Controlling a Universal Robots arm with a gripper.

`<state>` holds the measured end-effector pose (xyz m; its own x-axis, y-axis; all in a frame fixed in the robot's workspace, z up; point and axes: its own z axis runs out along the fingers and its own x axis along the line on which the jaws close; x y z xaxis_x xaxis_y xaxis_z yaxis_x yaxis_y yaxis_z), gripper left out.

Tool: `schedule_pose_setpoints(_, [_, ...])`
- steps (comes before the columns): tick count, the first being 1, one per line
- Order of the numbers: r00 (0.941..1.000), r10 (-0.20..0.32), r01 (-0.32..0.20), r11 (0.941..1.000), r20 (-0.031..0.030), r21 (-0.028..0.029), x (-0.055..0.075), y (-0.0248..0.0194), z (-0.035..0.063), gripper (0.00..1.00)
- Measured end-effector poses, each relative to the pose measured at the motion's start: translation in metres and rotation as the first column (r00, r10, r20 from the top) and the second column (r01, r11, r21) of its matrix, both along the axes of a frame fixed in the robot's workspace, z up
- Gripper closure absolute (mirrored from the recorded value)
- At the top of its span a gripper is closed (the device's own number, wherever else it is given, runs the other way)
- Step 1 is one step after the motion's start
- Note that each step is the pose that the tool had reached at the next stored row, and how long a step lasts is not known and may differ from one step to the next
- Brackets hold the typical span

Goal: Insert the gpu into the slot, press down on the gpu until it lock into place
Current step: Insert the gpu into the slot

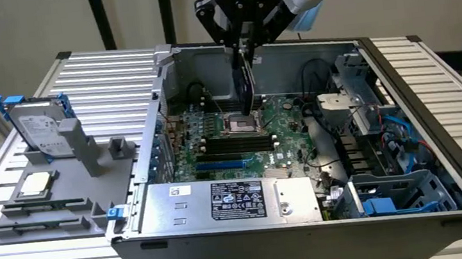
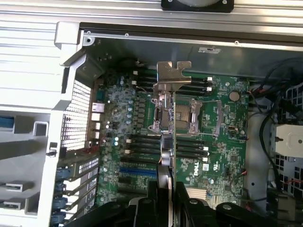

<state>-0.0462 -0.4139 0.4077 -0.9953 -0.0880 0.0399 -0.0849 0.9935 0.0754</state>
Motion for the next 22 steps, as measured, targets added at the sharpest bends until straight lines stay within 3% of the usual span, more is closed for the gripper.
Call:
schedule_pose_setpoints(6, [0.9941,0.109,-0.109,0.9941,0.0,-0.0001,0.0,0.0,-0.0005,0.74])
schedule_pose_setpoints(11, [0.9802,0.198,-0.198,0.9802,0.0,0.0,0.0,0.0,-0.001,0.74])
schedule_pose_setpoints(17, [0.9526,0.304,-0.304,0.9526,0.0,-0.0001,0.0,0.0,-0.0016,0.74])
schedule_pose_setpoints(22, [0.9212,0.389,-0.389,0.9212,0.0001,0.0,0.0,0.0,-0.0023,0.74])
